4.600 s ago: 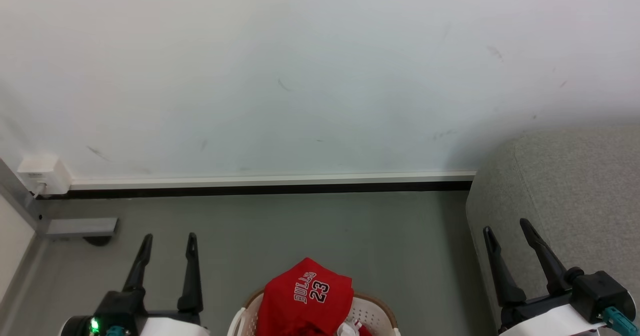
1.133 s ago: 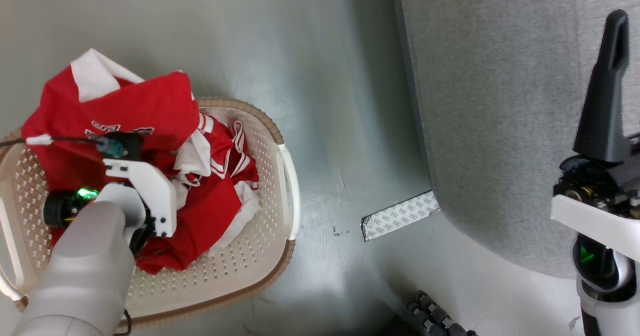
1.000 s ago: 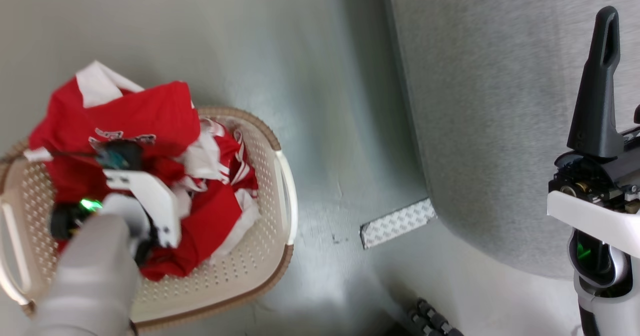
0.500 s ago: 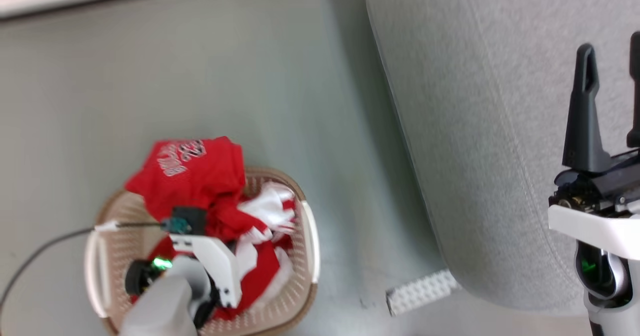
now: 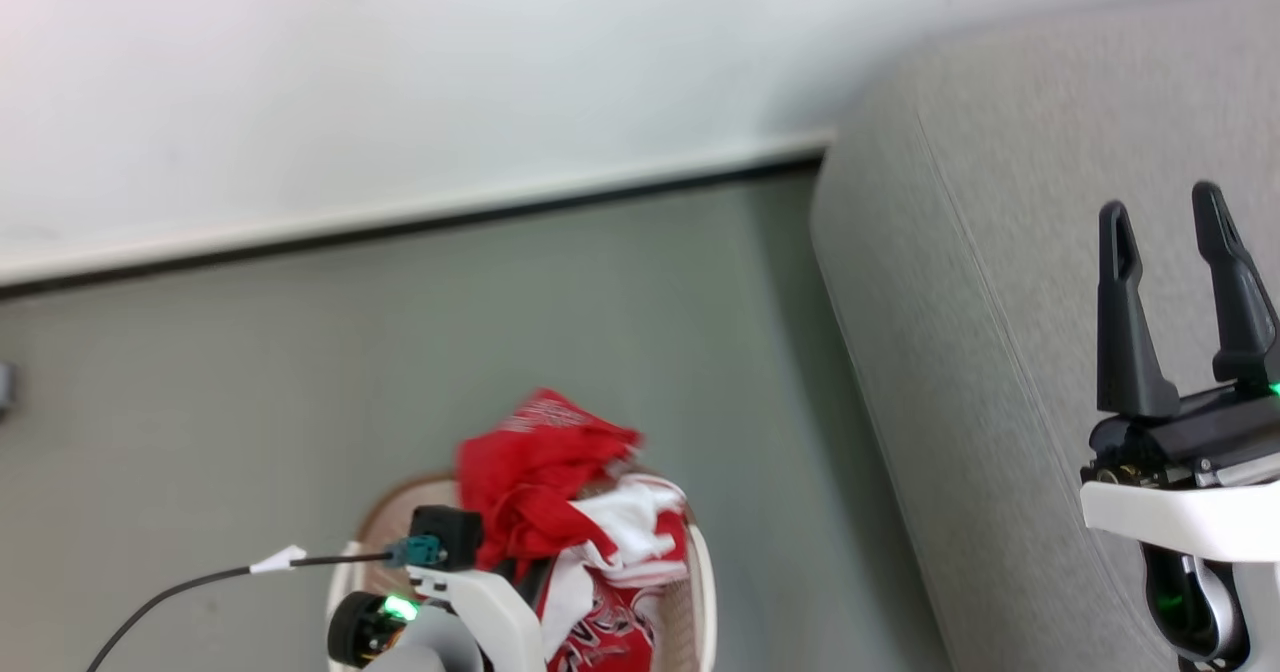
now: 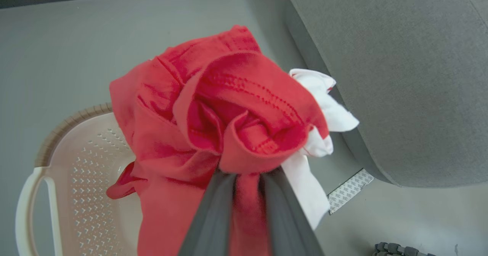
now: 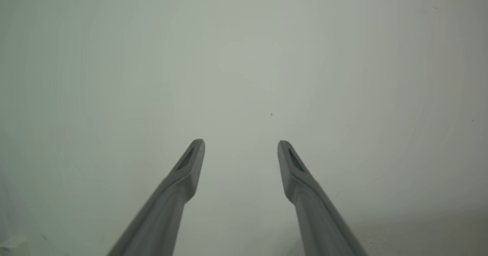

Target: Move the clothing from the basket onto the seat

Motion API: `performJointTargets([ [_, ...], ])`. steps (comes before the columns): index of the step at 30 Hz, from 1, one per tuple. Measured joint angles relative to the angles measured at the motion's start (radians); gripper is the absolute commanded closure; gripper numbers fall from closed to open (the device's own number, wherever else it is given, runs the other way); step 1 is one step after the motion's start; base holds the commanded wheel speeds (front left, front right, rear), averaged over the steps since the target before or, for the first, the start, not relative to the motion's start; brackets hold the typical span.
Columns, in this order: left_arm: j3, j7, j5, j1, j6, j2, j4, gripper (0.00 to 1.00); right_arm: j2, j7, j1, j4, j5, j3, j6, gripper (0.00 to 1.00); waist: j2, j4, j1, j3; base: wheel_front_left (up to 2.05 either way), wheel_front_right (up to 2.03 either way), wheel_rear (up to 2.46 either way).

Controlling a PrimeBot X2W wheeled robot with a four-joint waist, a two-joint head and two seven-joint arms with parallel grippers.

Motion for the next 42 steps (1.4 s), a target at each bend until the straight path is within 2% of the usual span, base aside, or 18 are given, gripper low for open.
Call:
performJointTargets([
  [8, -0.061, -0.042, -0.014, 0.029, 0.000, 0.044, -0.110, 1.00, -0.015, 0.000, 0.051, 0.026, 0.004, 0.011, 0.000, 0.00, 0.0000, 0.072, 0.0000, -0.141, 0.00, 0.00, 0.00],
  [15, -0.019, -0.050, -0.012, 0.040, 0.009, 0.081, -0.255, 1.00, -0.025, 0.000, 0.100, 0.045, 0.010, 0.022, 0.000, 0.00, 0.0000, 0.119, 0.0001, -0.233, 0.00, 0.00, 0.00],
  [18, -0.001, -0.050, 0.001, 0.039, 0.029, 0.099, -0.343, 1.00, -0.029, 0.000, 0.120, 0.050, 0.014, 0.021, 0.000, 0.00, 0.0000, 0.135, 0.0000, -0.260, 0.00, 0.00, 0.00],
  [22, 0.009, -0.046, 0.011, 0.031, 0.059, 0.128, -0.464, 1.00, -0.029, 0.000, 0.140, 0.058, 0.019, 0.025, 0.000, 0.00, 0.0000, 0.149, 0.0001, -0.288, 0.00, 0.00, 0.00],
  [32, 0.052, 0.063, 0.009, -0.028, 0.130, 0.206, -0.773, 1.00, -0.029, 0.000, 0.171, 0.082, 0.030, 0.051, 0.000, 0.00, 0.0001, 0.157, 0.0002, -0.321, 0.00, 0.00, 0.00],
  [42, 0.076, 0.129, 0.003, -0.075, 0.156, 0.246, -0.899, 1.00, -0.029, 0.000, 0.183, 0.090, 0.037, 0.071, 0.000, 0.00, 0.0000, 0.146, 0.0004, -0.323, 0.00, 0.00, 0.00],
])
